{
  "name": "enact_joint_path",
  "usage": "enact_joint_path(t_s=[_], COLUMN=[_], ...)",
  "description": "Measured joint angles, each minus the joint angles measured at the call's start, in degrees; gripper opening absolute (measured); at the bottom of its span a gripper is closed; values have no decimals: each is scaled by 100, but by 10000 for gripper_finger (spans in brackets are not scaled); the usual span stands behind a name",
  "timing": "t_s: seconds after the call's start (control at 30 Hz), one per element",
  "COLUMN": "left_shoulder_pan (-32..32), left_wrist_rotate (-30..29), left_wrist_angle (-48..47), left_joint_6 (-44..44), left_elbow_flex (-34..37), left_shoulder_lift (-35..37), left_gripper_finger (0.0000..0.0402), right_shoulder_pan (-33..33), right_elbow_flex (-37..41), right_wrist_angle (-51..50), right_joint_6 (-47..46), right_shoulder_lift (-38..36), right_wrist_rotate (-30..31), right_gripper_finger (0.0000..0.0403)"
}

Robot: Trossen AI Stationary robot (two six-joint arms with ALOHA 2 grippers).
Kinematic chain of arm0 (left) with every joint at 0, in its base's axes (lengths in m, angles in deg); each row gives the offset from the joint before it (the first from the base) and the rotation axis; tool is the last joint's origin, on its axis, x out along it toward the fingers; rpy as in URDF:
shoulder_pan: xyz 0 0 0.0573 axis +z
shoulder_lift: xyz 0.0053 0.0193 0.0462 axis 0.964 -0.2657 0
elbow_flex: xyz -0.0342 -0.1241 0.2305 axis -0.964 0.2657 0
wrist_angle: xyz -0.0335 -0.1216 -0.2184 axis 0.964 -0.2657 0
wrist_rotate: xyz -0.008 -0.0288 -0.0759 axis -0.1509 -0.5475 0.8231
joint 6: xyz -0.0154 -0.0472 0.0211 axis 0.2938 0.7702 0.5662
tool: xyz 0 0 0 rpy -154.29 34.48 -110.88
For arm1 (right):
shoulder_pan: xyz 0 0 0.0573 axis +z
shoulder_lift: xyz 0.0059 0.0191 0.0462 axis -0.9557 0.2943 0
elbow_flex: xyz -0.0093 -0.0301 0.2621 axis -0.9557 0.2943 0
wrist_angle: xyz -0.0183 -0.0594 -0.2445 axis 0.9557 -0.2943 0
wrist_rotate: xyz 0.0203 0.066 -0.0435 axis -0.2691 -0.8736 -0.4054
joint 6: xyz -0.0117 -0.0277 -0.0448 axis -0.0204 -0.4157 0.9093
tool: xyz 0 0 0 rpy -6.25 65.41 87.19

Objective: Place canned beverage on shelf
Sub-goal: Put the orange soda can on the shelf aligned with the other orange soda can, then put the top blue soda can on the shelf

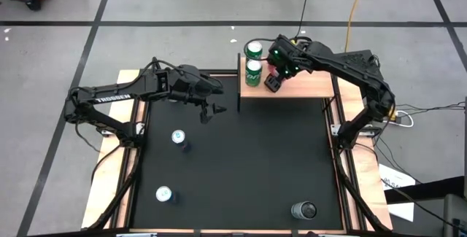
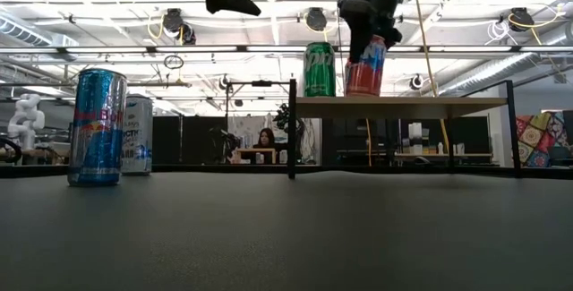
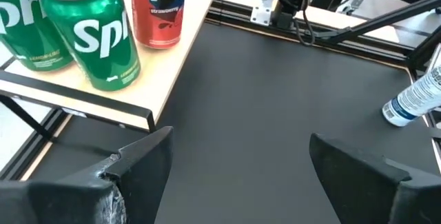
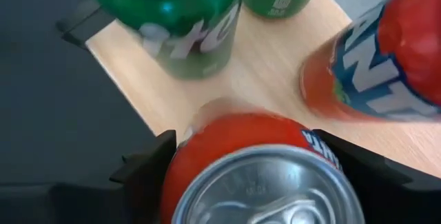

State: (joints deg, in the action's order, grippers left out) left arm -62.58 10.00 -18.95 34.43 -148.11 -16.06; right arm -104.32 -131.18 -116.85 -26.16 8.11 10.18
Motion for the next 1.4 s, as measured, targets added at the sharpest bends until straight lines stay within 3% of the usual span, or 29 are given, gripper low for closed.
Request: enact_joint_path(t_s=[0.23,0.8,1.03,1.2,1.4], left_shoulder_pan=[-4,2,2,2,-28], left_wrist_rotate=[2,1,-4,-399,-1385], left_wrist_angle=[-234,-337,-338,-416,-698], left_joint_6=[5,-1,5,154,697], left_elbow_flex=[0,0,0,9,7], left_shoulder_lift=[0,-2,-1,309,955], left_gripper_finger=[337,338,338,338,338], right_shoulder_pan=[-5,-7,0,13,159], right_elbow_flex=[22,20,15,15,15], right_wrist_angle=[9,152,490,1055,1648], right_joint_6=[-205,-641,-721,-921,-1278], right_shoulder_lift=[18,-747,-805,-1148,-1670], right_wrist_rotate=[31,917,914,895,293], right_gripper_finger=[354,353,353,353,353])
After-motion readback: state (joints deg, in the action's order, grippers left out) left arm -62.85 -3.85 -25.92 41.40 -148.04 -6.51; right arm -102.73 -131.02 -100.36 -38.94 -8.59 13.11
